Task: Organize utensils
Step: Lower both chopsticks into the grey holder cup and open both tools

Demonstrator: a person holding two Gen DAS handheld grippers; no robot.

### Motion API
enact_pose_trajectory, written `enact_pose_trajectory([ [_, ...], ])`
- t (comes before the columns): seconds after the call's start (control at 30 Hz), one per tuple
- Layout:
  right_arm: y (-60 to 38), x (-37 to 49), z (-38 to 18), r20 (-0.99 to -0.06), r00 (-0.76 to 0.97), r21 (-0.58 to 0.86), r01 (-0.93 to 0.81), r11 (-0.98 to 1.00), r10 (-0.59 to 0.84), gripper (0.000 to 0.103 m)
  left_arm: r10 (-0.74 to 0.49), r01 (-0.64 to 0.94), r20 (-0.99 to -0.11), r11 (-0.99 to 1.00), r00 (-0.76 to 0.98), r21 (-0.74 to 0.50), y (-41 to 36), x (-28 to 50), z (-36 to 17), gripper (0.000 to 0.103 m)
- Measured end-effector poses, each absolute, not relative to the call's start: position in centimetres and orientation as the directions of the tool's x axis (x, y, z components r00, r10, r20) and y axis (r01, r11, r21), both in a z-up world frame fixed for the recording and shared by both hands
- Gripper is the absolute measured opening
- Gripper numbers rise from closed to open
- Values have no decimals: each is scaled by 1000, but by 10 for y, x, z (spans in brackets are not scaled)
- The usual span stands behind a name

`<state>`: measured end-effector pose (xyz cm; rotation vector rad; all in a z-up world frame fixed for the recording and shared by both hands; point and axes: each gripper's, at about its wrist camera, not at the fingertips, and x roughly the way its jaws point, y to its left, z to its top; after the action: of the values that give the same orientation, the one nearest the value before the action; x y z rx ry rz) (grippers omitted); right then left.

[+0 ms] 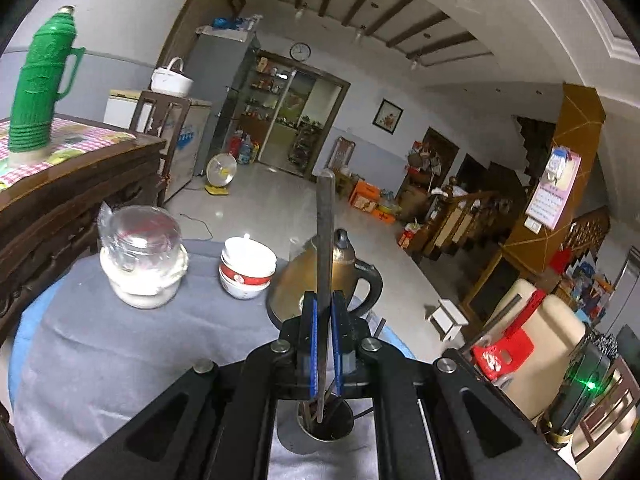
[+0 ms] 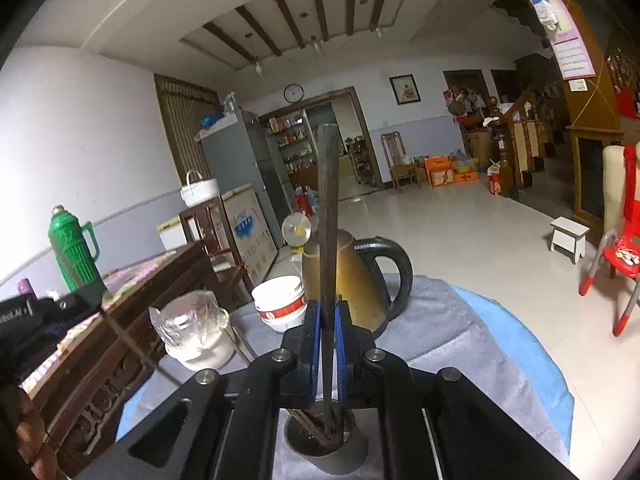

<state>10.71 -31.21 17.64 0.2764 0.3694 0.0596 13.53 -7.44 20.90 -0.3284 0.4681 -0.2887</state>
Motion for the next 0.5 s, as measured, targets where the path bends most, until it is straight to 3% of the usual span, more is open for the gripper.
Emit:
enact_pose_trajectory([
  [0.5,-309,131,141,-431,894,262,-6,965,123,8,-331,167,-469,919,819,-357,-91,159,168,7],
])
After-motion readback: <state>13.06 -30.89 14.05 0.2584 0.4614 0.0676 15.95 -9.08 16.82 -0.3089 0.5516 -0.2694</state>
